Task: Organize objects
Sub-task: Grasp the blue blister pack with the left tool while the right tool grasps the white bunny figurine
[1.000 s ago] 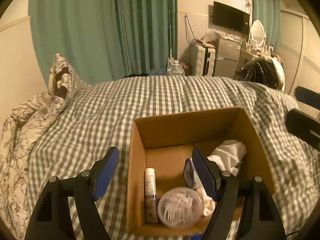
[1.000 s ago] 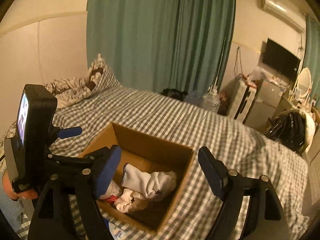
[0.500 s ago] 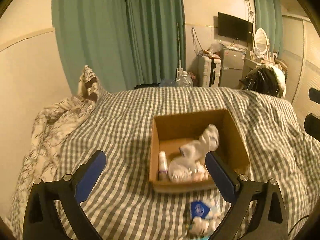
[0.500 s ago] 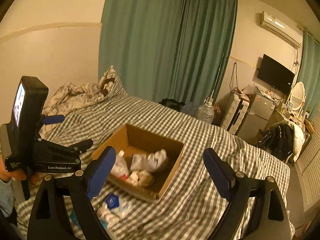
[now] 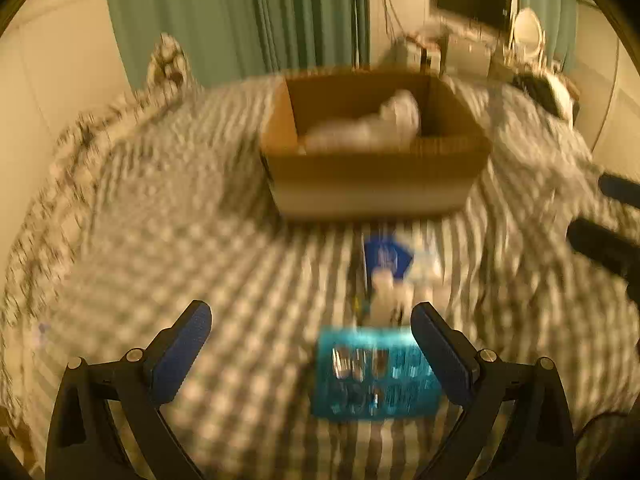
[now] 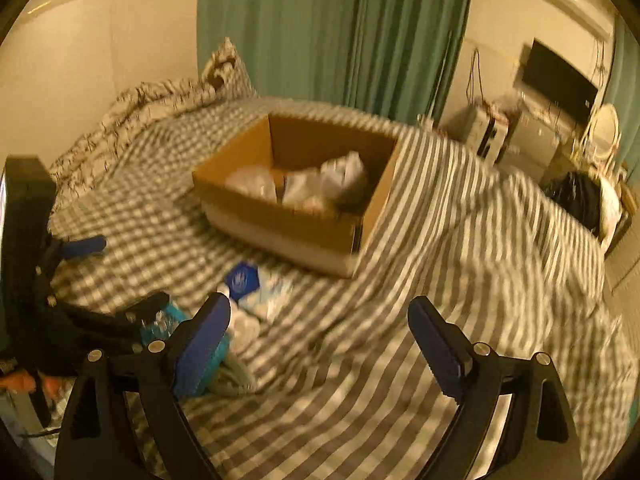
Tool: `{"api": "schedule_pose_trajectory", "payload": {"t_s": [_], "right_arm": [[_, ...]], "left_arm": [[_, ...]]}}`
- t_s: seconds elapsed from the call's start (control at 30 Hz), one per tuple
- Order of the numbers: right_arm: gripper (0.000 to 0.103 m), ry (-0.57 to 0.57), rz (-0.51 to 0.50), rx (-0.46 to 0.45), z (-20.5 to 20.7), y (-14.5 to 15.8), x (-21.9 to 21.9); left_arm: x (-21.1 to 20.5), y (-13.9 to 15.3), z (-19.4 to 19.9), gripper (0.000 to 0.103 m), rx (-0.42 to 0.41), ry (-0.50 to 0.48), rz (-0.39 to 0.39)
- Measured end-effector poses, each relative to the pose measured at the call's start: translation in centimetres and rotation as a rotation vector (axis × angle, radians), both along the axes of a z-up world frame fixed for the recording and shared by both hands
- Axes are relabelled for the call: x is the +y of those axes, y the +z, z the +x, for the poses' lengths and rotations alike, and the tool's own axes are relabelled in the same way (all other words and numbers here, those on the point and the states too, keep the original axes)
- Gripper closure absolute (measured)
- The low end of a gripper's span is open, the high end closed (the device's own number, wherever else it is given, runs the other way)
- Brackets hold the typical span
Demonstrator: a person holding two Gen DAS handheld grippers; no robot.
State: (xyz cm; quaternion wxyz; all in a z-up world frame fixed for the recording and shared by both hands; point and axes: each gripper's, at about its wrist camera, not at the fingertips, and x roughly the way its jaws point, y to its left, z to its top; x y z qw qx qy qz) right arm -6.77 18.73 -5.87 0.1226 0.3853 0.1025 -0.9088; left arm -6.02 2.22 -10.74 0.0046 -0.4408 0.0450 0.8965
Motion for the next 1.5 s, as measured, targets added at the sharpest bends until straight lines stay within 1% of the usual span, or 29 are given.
{"api": "schedule_pose_trajectory", "payload": {"t_s": [0.03, 0.13, 0.23, 0.3, 0.37, 0.53, 0.6, 0.63, 0.7, 0.77, 0.9, 0.93, 1.03, 1.1, 1.23, 1.4, 1.5], "right_arm": [[0.012, -0.006, -0.004, -0.011, -0.1, -0.4, 0.1], [0.012, -0.023, -0.011, -0.041, -0.1, -1.8, 0.6], [0.012, -0.037, -0.017, -0.059, -0.1, -2.6, 0.9], [0.012, -0.042, -0.018, -0.067, -0.3, -2.9, 0.9], [0.012, -0.046, -0.013, -0.072, -0.3, -3.0, 0.8], [0.012, -0.049, -0.009, -0.08, -0.4, -3.3, 0.7], [0.012, -0.05, -0.01, -0.085, -0.5, -3.4, 0.6], [0.012, -0.05, -0.007, -0.088, -0.5, -3.4, 0.6], [0.012, -0.05, -0.004, -0.09, -0.5, -3.4, 0.5], [0.012, -0.045, -0.004, -0.092, -0.5, -3.5, 0.3], [0.012, -0.03, -0.006, -0.108, -0.9, -3.9, -0.3], [0.012, -0.024, -0.012, -0.116, -1.1, -4.1, -0.7], [0.012, -0.005, -0.025, -0.144, -2.1, -4.9, -1.9], [0.012, 0.002, -0.031, -0.17, -2.9, -5.6, -2.8], [0.012, 0.011, -0.04, -0.225, -4.7, -7.1, -4.7], [0.012, 0.001, -0.029, -0.297, -6.9, -8.9, -7.0], [0.012, 0.002, -0.025, -0.368, -7.8, -10.7, -8.2]], "left_arm": [[0.0, -1.2, 0.2, 0.0, -0.027, 0.006, 0.008], [0.4, -3.3, 0.7, 0.0, -0.093, -0.008, 0.05], [1.4, -3.9, 1.3, 0.0, -0.097, -0.042, 0.059], [2.1, -4.2, 1.3, 0.0, -0.119, -0.086, 0.093], [2.5, -4.6, 1.1, 0.0, -0.14, -0.109, 0.111], [3.3, -6.4, 0.1, 0.0, -0.183, -0.107, 0.077], [3.2, -6.5, 0.1, 0.001, -0.17, -0.114, 0.088], [3.2, -6.5, 0.2, 0.004, -0.17, -0.117, 0.088], [3.0, -6.1, 0.3, 0.005, -0.17, -0.122, 0.093], [2.5, -5.2, 0.5, 0.005, -0.156, -0.126, 0.114], [0.5, -1.8, 0.8, 0.005, -0.07, -0.089, 0.117], [-0.2, -0.9, 0.7, 0.005, -0.047, -0.073, 0.109], [-1.9, 0.5, -0.1, 0.005, -0.001, -0.023, 0.065], [-2.7, 0.8, -0.6, 0.005, 0.007, 0.009, 0.04], [-4.5, 0.3, -1.5, 0.005, 0.002, 0.052, 0.061], [-5.5, -0.6, -1.8, 0.005, -0.014, 0.072, 0.074], [-5.7, -1.0, -1.6, 0.005, -0.013, 0.068, 0.08]]}}
